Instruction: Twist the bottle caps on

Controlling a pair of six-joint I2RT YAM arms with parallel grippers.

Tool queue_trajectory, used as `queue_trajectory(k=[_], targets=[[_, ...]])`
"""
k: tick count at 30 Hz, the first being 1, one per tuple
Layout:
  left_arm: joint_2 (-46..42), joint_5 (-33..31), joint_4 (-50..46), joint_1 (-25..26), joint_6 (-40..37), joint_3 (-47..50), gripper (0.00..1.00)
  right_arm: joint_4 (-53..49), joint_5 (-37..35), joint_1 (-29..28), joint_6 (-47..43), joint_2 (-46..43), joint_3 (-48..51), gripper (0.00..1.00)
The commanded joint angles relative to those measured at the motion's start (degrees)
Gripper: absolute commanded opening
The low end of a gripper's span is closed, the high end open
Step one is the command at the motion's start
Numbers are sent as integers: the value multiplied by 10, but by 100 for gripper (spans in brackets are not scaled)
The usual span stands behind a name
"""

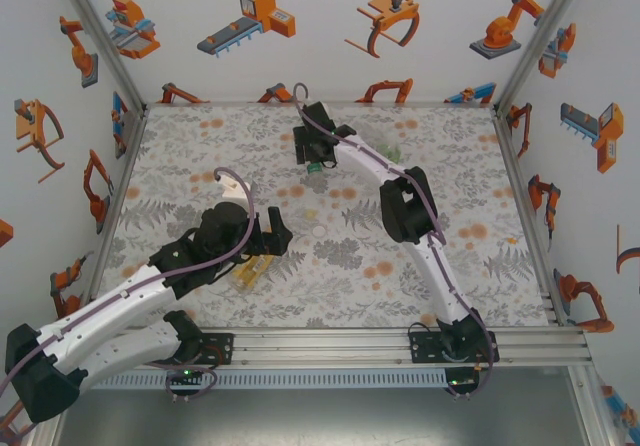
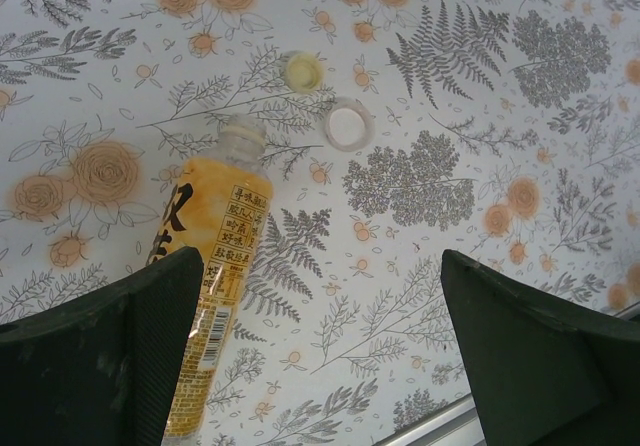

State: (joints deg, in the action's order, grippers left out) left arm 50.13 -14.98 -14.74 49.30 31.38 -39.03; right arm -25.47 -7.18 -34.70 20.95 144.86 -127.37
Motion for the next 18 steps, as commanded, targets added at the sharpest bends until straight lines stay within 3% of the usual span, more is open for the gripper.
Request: queue_trajectory(k=[1, 4, 9, 18], targets=[[-1, 4, 8, -5, 14, -1, 95, 14, -13, 2, -17, -12, 18, 56], [-3, 5, 3, -5, 18, -5, 95, 23, -7, 1, -20, -35, 34, 48], [-10, 12, -6, -5, 24, -10, 95, 33, -4, -2, -29, -109, 91, 46], [-10, 34, -18, -9, 22, -38, 93, 86, 30, -9, -65, -311, 314, 42]])
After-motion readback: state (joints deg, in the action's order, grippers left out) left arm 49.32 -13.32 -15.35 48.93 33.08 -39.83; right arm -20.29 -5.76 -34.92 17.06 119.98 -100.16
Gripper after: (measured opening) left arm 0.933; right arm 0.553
